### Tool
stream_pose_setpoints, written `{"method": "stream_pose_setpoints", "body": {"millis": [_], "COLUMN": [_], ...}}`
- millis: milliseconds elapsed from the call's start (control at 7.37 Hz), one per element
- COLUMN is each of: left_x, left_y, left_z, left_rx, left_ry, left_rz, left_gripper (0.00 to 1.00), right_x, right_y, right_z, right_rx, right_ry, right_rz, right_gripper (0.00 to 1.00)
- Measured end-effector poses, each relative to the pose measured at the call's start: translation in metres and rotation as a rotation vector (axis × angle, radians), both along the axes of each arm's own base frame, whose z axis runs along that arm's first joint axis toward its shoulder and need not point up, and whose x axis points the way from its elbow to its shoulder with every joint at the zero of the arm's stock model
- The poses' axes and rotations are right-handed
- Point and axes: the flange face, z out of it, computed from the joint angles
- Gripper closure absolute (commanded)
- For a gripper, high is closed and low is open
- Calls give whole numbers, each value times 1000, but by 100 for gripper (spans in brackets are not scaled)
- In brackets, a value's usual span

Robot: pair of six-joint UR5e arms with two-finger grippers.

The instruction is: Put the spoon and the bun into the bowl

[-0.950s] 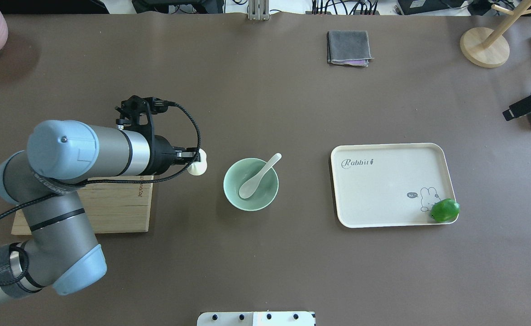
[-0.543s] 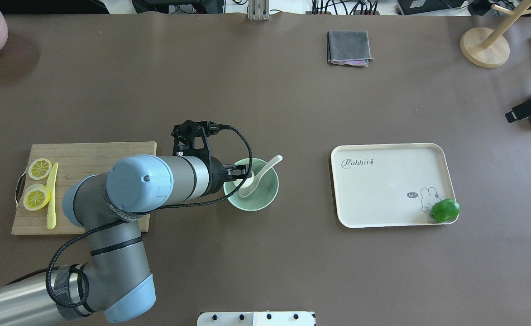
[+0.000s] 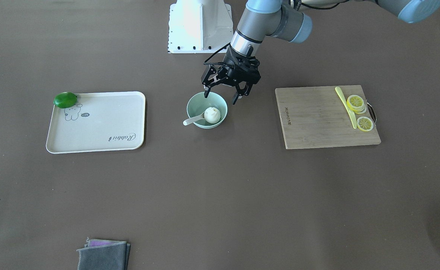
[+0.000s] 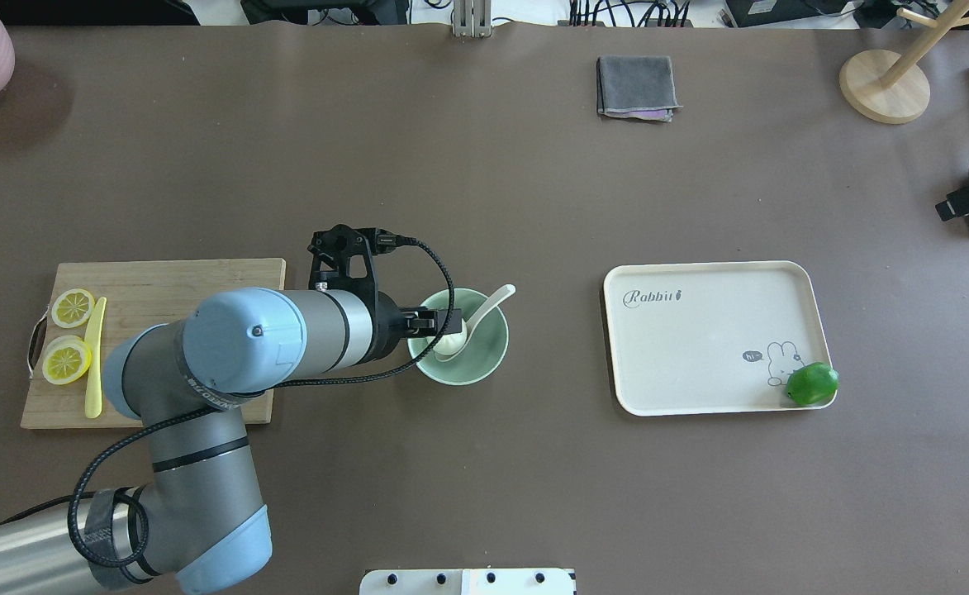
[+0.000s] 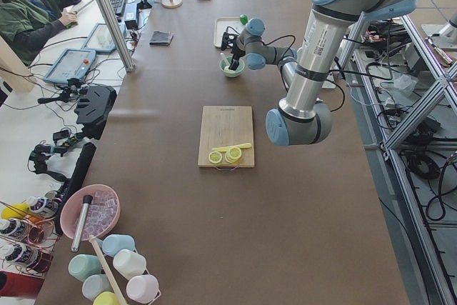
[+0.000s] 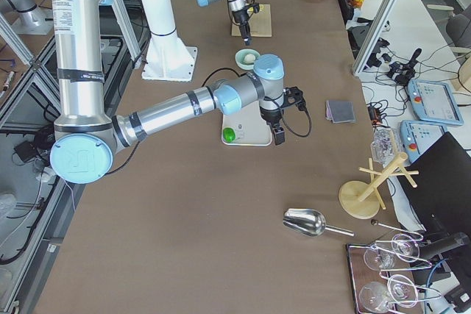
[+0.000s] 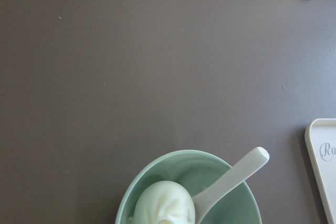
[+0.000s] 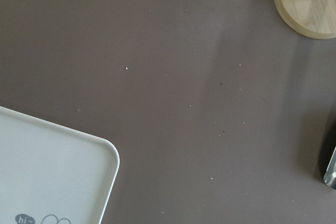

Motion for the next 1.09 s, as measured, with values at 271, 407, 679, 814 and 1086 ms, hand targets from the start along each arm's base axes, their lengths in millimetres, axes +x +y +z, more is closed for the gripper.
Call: {"method": "stream_pose_setpoints", "body": {"millis": [271,407,679,814,1086], "left_x": [-39,-64,-139,-185,-295], "left_y": [-28,-48,-92,-108,-125], "left_z": [32,52,104,130,199], "left_rx": [-24,-14,11,18,73], "left_ry": [-105,-156,-243,-274,-355], "left_rz": [50,79,158,174,230], "left_gripper": [1,1,1,1,1], "right_x": [33,54,99,118,137], "right_y": [7,14,29,38,58], "right_z": [22,38,71,84,111], "right_rx": [-43,-55,-83,-106,-174], "right_ry": [-9,-13,1,9,21], "right_rz": [31,23,-33,-64,-93], "right_gripper": [0,0,0,0,0]}}
